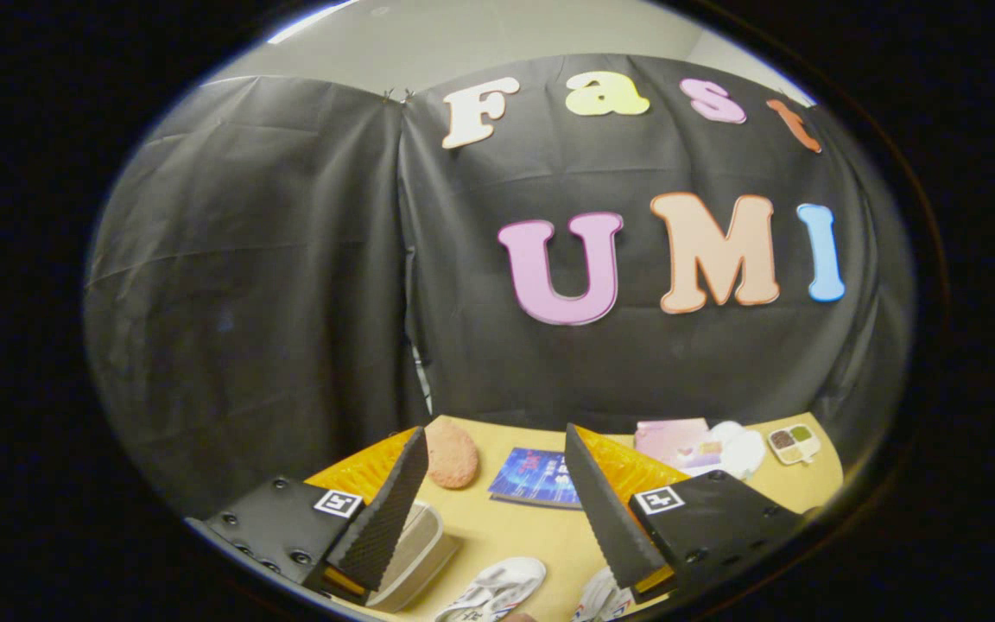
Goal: Open the storage box then place both shoes into the box .Put the left shoe in first, then the right shoe, with the right side of both shoes facing outward in a uniform manner.
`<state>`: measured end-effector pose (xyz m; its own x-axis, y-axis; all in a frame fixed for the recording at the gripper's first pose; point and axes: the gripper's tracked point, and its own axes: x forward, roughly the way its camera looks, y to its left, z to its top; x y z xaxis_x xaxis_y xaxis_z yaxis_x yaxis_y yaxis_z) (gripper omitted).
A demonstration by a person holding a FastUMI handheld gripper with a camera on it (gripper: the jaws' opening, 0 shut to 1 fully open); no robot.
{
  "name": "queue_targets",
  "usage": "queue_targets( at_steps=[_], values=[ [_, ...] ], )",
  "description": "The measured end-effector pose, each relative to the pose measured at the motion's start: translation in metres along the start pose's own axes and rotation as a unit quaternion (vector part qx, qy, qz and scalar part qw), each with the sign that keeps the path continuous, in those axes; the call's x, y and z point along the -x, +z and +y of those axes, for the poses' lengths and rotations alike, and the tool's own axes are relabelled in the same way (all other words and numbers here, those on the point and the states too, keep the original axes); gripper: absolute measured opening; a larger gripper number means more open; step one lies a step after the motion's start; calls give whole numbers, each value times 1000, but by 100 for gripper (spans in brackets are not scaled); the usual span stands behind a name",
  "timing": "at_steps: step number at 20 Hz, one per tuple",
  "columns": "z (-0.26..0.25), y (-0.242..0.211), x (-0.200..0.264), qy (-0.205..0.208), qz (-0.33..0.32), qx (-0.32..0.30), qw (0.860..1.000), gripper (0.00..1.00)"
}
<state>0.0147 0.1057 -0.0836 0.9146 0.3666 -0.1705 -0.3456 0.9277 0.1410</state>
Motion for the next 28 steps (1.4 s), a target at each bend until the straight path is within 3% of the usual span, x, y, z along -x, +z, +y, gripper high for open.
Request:
queue_targets(
  at_steps=[8,15,18,25,28],
  values=[
    [18,-83,-8,47,91,-106,989,97],
    [36,-142,-1,91,171,-251,948,97],
    [54,-163,6,119,201,-316,920,97],
    [78,-191,9,162,233,-492,823,98],
    [87,-205,5,167,241,-534,793,99]
  ],
)
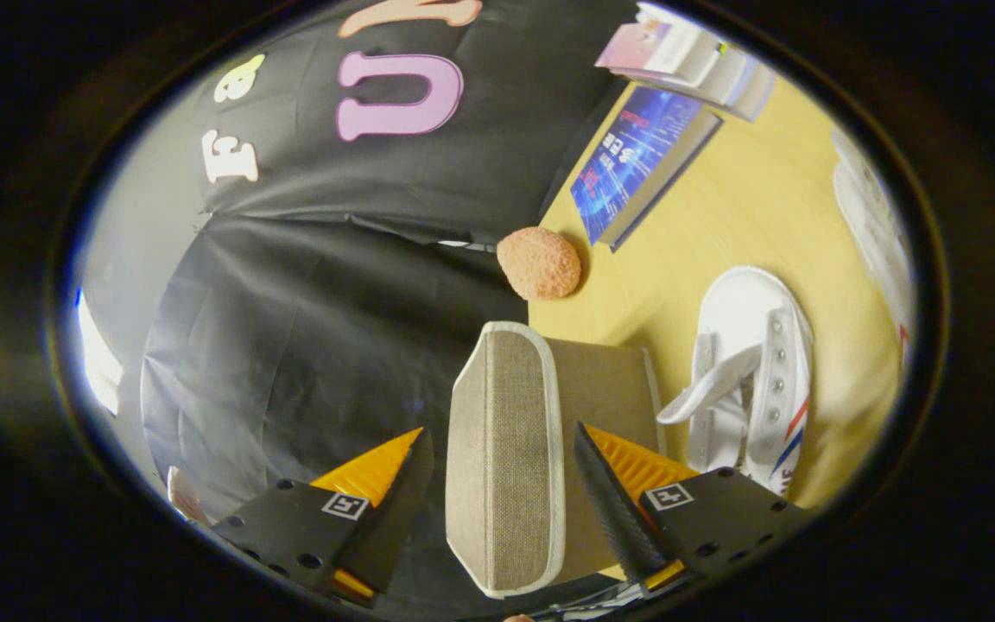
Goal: Open the storage box then place both shoes into the box .Put the left shoe in first, then the right shoe, with the right side of both shoes facing outward in a uniform manner.
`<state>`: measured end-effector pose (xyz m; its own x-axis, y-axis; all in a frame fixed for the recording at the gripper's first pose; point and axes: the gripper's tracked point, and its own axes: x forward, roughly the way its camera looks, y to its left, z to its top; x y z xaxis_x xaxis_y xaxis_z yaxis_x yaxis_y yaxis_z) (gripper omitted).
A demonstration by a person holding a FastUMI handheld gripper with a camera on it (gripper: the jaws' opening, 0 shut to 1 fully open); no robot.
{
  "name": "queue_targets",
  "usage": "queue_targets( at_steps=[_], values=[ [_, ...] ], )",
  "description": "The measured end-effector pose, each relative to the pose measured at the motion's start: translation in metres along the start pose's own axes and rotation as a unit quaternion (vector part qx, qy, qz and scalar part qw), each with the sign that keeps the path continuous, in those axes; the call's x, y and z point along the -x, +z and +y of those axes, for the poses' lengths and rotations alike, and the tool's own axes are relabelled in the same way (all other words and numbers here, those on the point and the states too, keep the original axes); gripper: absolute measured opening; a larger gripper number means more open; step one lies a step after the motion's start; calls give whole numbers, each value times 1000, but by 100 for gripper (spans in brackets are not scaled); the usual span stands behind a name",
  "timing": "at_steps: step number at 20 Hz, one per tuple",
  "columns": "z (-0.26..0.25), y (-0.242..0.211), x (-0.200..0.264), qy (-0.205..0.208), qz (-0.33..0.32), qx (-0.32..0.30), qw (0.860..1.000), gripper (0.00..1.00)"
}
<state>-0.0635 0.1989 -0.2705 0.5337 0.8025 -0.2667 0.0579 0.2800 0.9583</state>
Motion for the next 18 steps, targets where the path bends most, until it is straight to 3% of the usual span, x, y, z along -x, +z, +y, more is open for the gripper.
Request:
queue_targets(
  at_steps=[5,10,18],
  values=[
    [-17,-26,-20,6,36,-42,998,99],
    [-5,-35,-16,40,56,-84,994,99],
    [17,-29,5,58,58,-74,994,82]
  ],
)
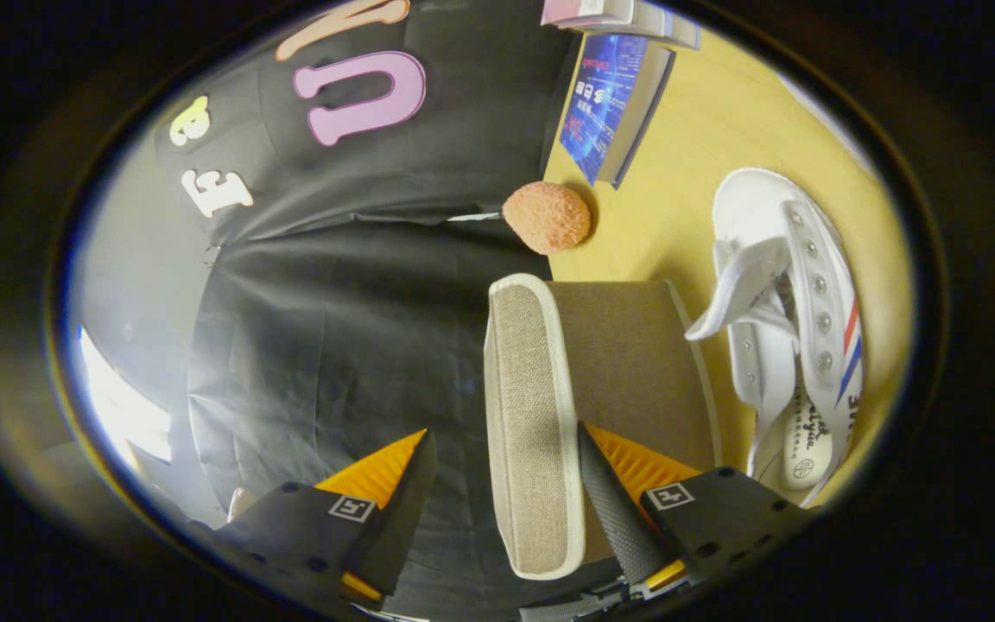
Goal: Open the storage box then place both shoes into the box .Put the left shoe in first, then the right shoe, with the right side of both shoes facing outward in a uniform manner.
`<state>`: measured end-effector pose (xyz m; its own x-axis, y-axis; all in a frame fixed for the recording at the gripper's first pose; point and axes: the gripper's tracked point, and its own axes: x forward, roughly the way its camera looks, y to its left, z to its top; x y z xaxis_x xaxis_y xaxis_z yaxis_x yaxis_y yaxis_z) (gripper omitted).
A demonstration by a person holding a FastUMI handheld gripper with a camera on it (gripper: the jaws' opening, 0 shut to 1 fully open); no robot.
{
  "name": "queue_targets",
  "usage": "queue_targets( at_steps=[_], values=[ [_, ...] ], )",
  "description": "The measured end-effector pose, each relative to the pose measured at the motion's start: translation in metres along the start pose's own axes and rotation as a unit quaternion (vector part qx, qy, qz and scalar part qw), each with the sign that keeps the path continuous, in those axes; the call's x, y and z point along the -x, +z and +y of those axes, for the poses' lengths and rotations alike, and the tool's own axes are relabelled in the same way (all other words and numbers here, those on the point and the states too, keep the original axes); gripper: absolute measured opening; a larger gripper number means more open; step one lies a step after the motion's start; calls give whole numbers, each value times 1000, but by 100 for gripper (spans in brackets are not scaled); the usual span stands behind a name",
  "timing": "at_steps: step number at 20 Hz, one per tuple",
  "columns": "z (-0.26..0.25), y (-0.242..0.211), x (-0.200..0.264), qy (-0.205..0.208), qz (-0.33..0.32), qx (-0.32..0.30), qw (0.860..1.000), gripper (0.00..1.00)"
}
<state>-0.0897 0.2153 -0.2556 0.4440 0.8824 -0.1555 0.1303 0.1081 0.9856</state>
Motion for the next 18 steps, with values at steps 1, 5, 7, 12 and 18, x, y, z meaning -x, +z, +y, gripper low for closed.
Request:
queue_targets(
  at_steps=[1,5,7,12,18],
  values=[
    [4,-2,3,4,0,2,1000,80],
    [10,-7,10,2,9,9,1000,69],
    [8,-19,10,-4,34,16,999,60],
    [-8,-24,0,-39,38,34,998,37],
    [-15,-13,-8,-60,21,45,997,18]
  ],
)
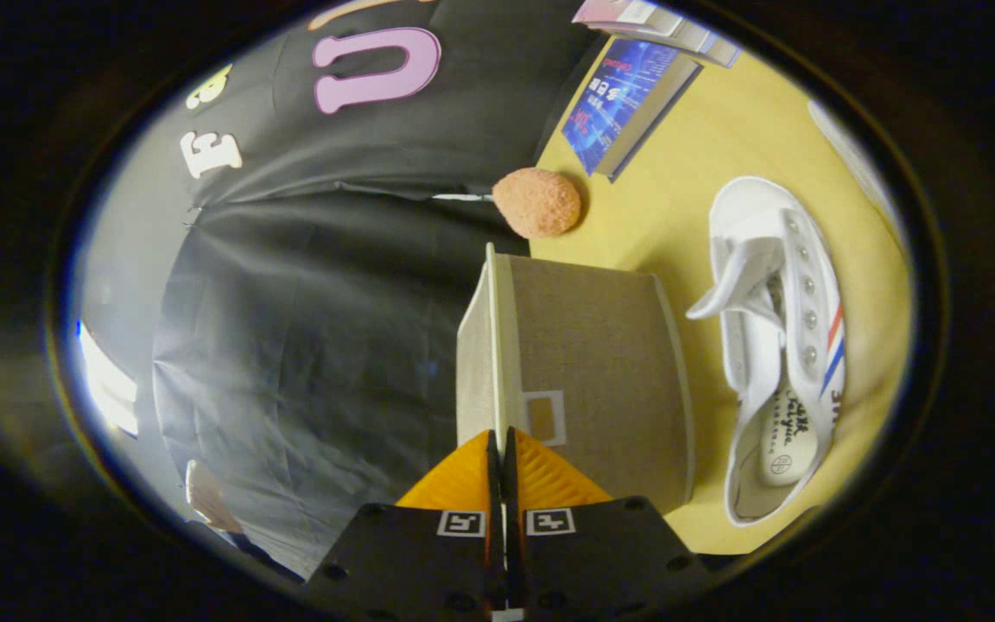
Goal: Open the storage box then place both shoes into the box .Put the left shoe in first, then the right shoe, with the right side of both shoes facing outward in a uniform manner.
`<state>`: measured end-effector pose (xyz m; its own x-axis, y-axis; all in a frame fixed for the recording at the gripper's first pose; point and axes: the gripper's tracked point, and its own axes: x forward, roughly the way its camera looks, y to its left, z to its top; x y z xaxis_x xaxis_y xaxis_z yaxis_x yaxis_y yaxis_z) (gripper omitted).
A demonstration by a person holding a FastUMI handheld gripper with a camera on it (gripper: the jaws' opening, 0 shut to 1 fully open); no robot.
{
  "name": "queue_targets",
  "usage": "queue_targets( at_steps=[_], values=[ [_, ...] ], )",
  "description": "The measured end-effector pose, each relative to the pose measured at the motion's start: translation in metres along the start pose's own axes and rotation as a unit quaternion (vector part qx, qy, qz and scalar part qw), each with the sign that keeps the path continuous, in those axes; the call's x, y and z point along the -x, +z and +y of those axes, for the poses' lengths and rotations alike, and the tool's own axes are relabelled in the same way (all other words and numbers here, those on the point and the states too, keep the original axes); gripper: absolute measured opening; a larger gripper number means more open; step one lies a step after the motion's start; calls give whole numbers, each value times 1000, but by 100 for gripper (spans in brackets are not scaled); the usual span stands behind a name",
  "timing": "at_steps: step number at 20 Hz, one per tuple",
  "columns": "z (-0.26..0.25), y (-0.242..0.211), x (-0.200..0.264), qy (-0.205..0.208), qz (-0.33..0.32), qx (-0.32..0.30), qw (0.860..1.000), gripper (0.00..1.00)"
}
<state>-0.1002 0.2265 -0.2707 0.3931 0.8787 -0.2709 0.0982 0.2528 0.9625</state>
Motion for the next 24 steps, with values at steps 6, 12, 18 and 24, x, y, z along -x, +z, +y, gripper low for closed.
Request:
queue_targets(
  at_steps=[6,12,18,24],
  values=[
    [46,1,9,14,3,51,999,2],
    [113,-6,-10,5,31,137,990,3],
    [164,-31,-58,-9,72,180,981,4],
    [189,-58,-93,-7,89,172,981,3]
  ],
)
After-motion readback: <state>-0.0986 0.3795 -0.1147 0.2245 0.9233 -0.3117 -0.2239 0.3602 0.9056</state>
